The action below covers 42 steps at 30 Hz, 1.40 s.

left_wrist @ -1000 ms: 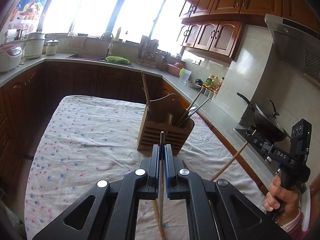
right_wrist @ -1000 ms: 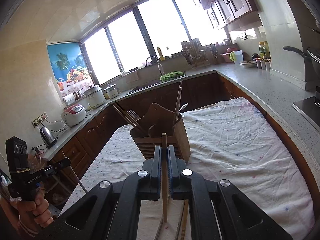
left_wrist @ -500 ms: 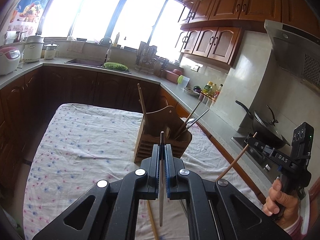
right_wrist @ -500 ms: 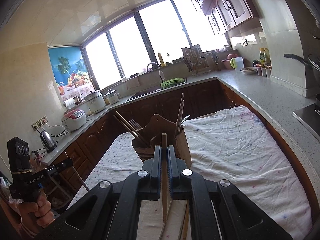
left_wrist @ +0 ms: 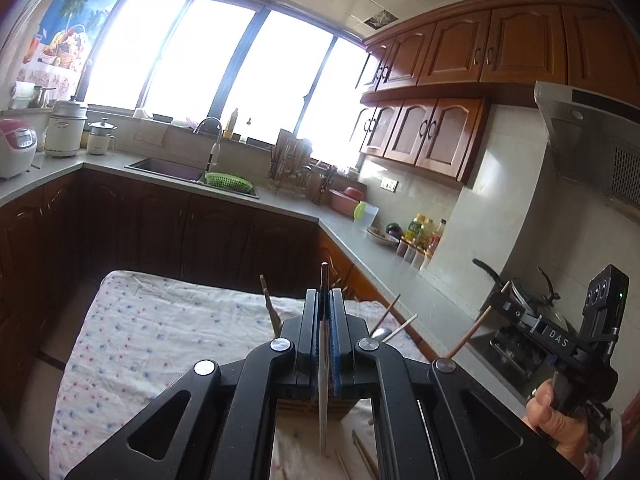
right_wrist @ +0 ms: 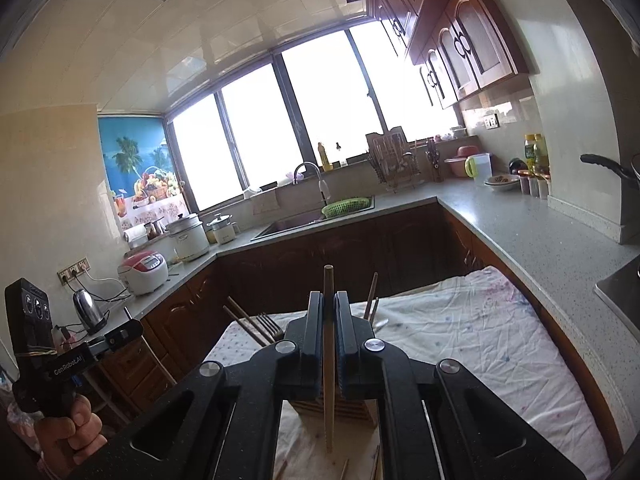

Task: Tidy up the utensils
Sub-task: 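Lift both chopsticks over the caddy and lower them in upright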

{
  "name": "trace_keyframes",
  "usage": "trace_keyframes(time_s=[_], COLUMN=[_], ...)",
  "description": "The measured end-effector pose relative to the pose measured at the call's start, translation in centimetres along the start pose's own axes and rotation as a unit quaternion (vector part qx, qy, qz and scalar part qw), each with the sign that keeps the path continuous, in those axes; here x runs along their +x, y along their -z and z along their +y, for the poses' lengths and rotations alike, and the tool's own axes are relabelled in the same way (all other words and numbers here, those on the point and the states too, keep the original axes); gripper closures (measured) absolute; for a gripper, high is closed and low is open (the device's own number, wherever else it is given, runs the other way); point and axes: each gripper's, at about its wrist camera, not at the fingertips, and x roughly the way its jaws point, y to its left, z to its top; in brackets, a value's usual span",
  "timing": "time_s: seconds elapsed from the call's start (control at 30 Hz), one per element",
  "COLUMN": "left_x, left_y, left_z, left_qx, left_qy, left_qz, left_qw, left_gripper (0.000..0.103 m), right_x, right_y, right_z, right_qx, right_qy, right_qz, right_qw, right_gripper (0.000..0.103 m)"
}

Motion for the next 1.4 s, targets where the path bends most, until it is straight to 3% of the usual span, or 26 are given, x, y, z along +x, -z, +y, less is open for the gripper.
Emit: trace_keyframes(time_s=[0.23, 0.5, 0.73, 0.93, 1.3, 1.4], left_x=[4.9, 11.0, 14.5, 16.7, 15.4, 14.9], left_y=[-1.8, 0.9, 4.7, 6.0, 5.3, 5.4], left_z=[0.6, 2.1, 2.4, 3.2, 4.0, 4.0], left_qx=[-0.014, -0.024, -0.023, -0.028, -0.025, -0.035], left_qy=[-0.013, -0.041, -0.053, -0.044, -0.049, -0.047], left_qz=[-0.029, -0.039, 0.004, 0.042, 0.046, 0.053], left_qw=[0.9994, 0.9981, 0.9983, 0.9977, 0.9975, 0.9969], left_gripper=[0.100, 0.100, 0.100, 0.099, 0.099, 0.087], right_x=[2.6, 6.1, 8.2, 9.6, 10.1, 10.1], right_y=[-3.3, -2.9, 0.5, 2.9, 3.6, 3.5], right_z=[0.8, 0.2, -1.7, -2.7, -2.8, -2.9], right_qx=[-0.017, -0.029, -0.012, -0.001, 0.001, 0.008], right_qy=[0.013, 0.035, 0.048, 0.045, 0.050, 0.048], right_qz=[-0.039, -0.040, -0.003, 0.040, 0.060, 0.061], right_qw=[0.999, 0.998, 0.999, 0.998, 0.997, 0.997], right_gripper=[0.098, 0.098, 0.097, 0.097, 0.096, 0.092])
